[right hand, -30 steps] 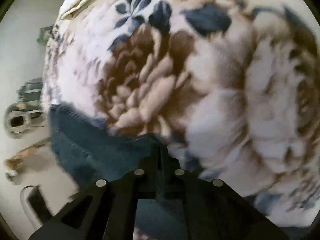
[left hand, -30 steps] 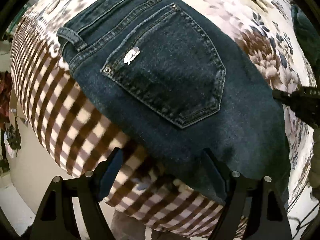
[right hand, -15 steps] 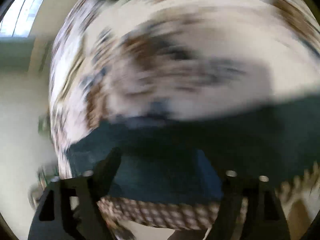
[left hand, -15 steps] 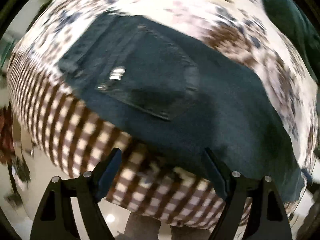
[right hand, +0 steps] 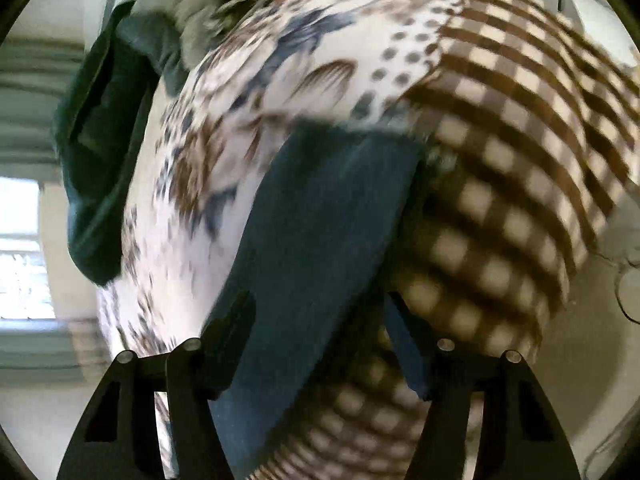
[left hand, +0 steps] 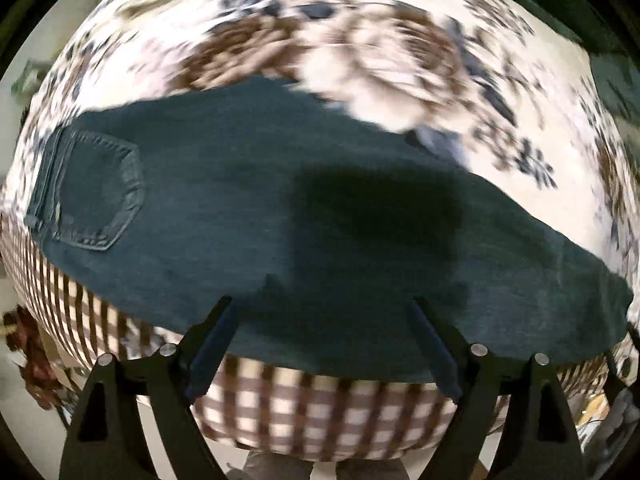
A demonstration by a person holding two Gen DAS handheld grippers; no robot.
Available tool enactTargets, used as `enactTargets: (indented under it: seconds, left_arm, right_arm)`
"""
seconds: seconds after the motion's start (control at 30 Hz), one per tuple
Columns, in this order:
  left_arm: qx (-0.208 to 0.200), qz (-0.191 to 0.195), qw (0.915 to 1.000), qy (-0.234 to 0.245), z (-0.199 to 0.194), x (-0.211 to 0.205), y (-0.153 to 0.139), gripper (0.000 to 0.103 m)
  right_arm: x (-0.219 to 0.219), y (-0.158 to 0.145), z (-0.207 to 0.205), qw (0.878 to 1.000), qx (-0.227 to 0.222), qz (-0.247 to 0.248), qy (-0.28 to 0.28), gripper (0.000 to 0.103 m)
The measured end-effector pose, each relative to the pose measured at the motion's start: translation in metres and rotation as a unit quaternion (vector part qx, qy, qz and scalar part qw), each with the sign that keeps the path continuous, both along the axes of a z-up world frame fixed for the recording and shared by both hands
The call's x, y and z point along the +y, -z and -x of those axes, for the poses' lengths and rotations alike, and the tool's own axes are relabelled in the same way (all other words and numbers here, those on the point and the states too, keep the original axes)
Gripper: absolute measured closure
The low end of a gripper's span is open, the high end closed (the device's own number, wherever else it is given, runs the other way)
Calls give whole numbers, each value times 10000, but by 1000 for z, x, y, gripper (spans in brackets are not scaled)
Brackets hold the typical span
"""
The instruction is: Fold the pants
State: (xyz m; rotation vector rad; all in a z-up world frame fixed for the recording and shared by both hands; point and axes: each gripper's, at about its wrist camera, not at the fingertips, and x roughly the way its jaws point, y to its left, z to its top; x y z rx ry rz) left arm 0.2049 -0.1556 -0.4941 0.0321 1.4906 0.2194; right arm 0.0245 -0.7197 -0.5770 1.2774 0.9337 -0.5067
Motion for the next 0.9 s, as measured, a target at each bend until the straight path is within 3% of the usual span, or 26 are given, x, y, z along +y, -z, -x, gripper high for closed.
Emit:
enactTargets:
  seconds: [0.2,0.3,0.5,0.57,0.6,0.7,0.9]
  left_arm:
    - [-100,18,9968,795,-8,-72,-6,17]
    - [-249,44,9935,1112,-16,-102,-9,17]
    - [-483,-298,9865,1536,-22,-142,-12,17]
    - [-484,-307,9856,1591,-25,-145,-10,17]
    - [-483,-317,9855,1593,-25,-145,-10,17]
    - [-464,-268,9869,1523,-24,-141,-10,17]
    - [-412,51,9921,1187,-13,-110,-11,17]
  right_arm:
    - [-16,16,-17,9949,-981,-185,-166,62]
    - [-13,15,-25,9915,-1260,-159,-284,62]
    - [-22,54,-38,9890,-1326,-654,13,63]
    - [-22,53,-45,9905,-1261,-544,-8,85]
    - [-20,49,-49,9924,-1144,-452,-56,93]
    - [-14,35,-52,9946,-1003,-248,-91,95]
    - [25,-48,-66,9918,-1007,465,-634,96]
